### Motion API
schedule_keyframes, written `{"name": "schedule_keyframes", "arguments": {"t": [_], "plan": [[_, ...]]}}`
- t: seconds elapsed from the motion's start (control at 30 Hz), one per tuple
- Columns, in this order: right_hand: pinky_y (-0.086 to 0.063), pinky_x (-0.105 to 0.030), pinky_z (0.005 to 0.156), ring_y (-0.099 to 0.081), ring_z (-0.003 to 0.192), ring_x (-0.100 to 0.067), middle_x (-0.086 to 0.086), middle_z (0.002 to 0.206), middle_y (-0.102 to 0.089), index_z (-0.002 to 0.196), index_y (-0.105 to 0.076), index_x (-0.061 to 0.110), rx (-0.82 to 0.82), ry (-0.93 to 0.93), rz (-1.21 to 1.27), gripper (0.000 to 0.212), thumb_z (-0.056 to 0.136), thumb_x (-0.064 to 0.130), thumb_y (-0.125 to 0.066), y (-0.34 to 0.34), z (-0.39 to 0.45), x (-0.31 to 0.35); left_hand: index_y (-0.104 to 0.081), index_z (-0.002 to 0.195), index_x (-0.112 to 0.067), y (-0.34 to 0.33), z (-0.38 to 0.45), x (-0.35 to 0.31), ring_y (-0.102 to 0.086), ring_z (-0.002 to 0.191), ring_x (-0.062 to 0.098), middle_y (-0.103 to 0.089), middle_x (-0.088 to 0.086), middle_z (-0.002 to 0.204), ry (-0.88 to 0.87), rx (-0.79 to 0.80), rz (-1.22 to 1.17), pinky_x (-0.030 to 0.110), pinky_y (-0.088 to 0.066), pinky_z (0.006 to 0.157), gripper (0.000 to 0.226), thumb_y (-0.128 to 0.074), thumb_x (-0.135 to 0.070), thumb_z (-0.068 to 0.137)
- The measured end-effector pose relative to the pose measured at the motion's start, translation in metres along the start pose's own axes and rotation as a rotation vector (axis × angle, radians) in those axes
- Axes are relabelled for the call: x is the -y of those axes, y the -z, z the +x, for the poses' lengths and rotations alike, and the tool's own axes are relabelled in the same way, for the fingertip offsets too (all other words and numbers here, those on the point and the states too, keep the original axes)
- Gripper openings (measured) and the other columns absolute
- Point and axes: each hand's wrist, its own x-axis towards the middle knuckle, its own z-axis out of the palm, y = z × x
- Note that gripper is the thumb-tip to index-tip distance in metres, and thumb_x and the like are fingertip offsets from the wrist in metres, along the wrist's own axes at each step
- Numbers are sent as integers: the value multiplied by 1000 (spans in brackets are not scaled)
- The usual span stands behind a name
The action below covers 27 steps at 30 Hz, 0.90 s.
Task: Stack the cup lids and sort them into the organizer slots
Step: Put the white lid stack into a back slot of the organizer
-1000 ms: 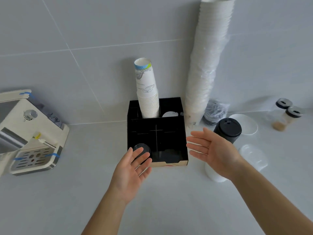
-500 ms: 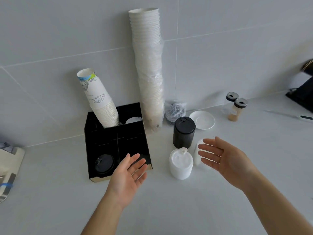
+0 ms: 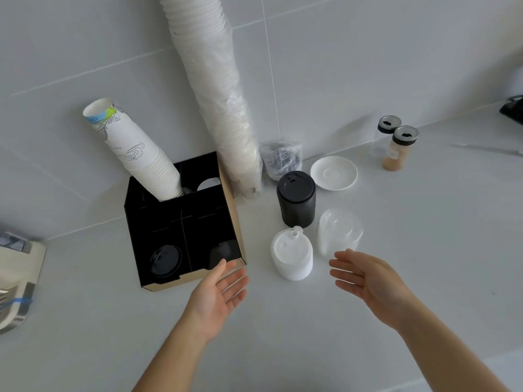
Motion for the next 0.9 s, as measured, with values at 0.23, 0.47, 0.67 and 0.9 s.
{"name": "schedule_keyframes", "arguments": {"t": [0.23, 0.47, 0.67, 0.9], "plan": [[-47, -39, 104, -58, 120, -17, 6, 124, -64, 110, -64, 26, 83, -15, -131, 17, 95, 32, -62, -15, 19, -18, -58, 128, -12, -11, 19, 6, -63, 115, 24, -66, 10, 126, 21, 23, 212, 41, -48, 101, 39, -56, -32, 95], [-43, -35, 105, -59, 102, -1, 17, 103, -67, 92, -67, 37, 120, -25, -214, 5, 94, 33, -63, -38, 32, -23, -53, 134, -16, -41, 45, 5, -56, 121, 21, -58, 3, 132, 10, 81, 398, 39, -43, 106, 43, -61, -30, 94], [-48, -37, 98, -60, 112, -8, 10, 116, -69, 111, -67, 37, 43, -8, -298, 29, 86, 50, -67, -51, 49, -34, -60, 122, -33, -67, 65, 14, -56, 117, 5, -64, -15, 122, -25, 158, 630, 37, -47, 102, 35, -60, -46, 89], [-46, -27, 81, -65, 103, -6, 12, 106, -73, 112, -67, 35, 19, 28, -347, 43, 76, 57, -70, -48, 56, -37, -67, 107, -33, -65, 75, 23, -64, 111, 10, -72, -9, 113, -37, 143, 597, 28, -50, 94, 38, -64, -51, 75]]}}
